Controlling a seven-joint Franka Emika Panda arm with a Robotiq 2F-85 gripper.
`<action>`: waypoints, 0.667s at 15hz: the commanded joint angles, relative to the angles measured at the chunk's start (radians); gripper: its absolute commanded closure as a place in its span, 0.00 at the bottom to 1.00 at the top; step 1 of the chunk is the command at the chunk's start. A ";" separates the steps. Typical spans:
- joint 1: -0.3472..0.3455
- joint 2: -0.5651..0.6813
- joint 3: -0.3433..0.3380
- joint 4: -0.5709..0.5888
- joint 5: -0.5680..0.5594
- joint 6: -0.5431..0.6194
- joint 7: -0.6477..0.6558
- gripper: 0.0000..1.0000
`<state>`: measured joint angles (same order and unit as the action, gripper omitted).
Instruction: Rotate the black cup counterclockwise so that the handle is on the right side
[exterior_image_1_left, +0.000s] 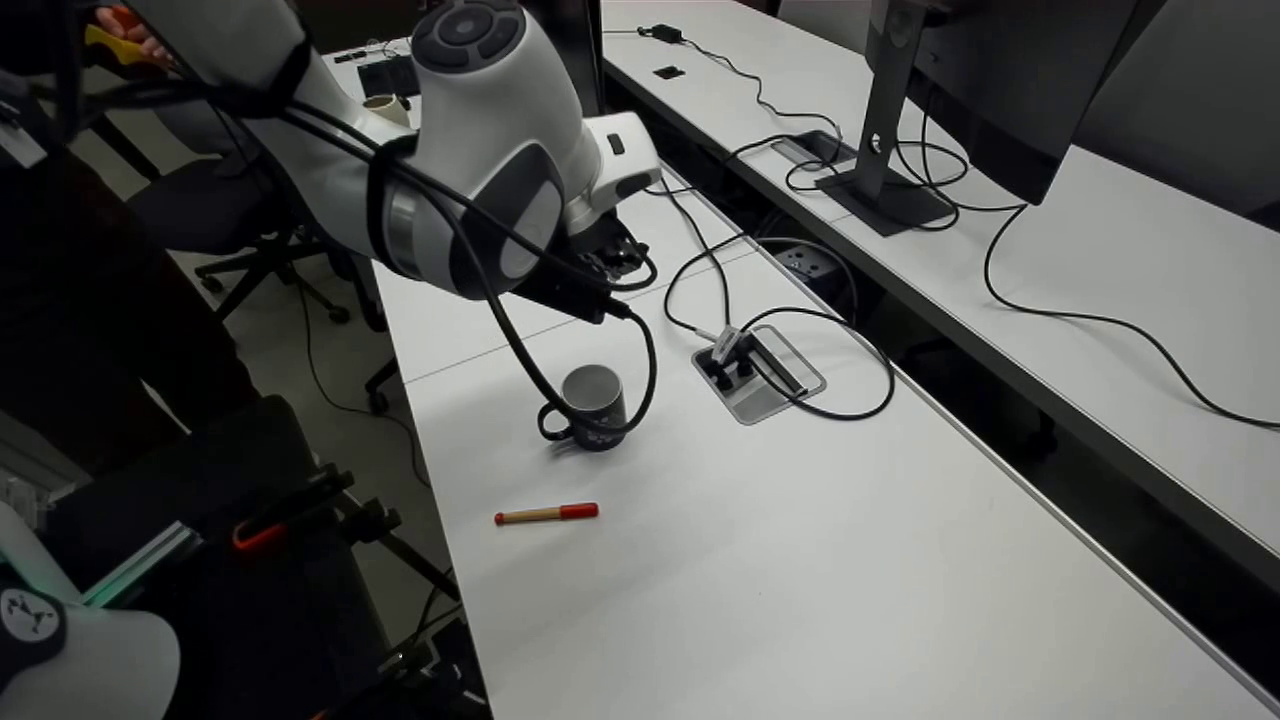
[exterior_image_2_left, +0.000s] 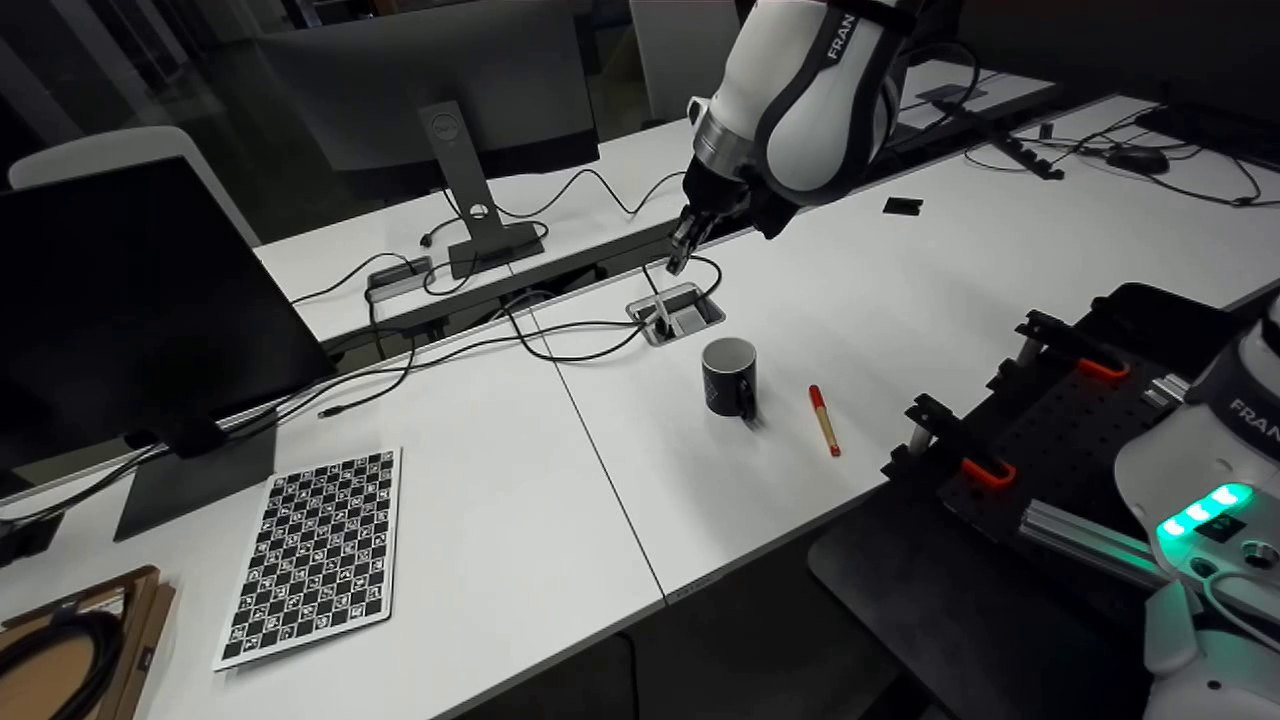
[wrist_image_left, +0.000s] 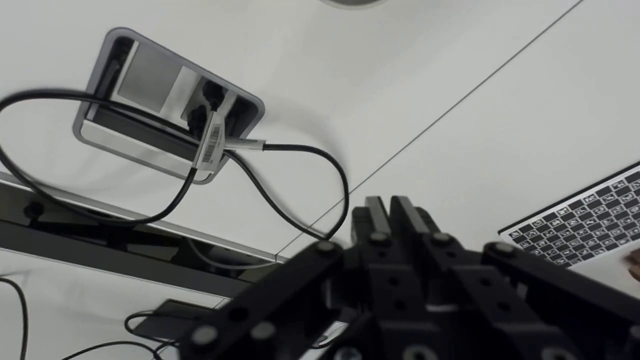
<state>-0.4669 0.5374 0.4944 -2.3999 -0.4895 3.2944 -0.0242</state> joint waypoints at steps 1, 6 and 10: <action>-0.128 0.038 0.119 -0.014 -0.047 -0.061 -0.035 1.00; -0.212 0.050 0.191 -0.033 -0.030 -0.175 -0.058 1.00; -0.085 -0.030 0.072 -0.060 0.176 -0.177 -0.114 1.00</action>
<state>-0.6353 0.5762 0.6391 -2.4359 -0.4288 3.1276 -0.1072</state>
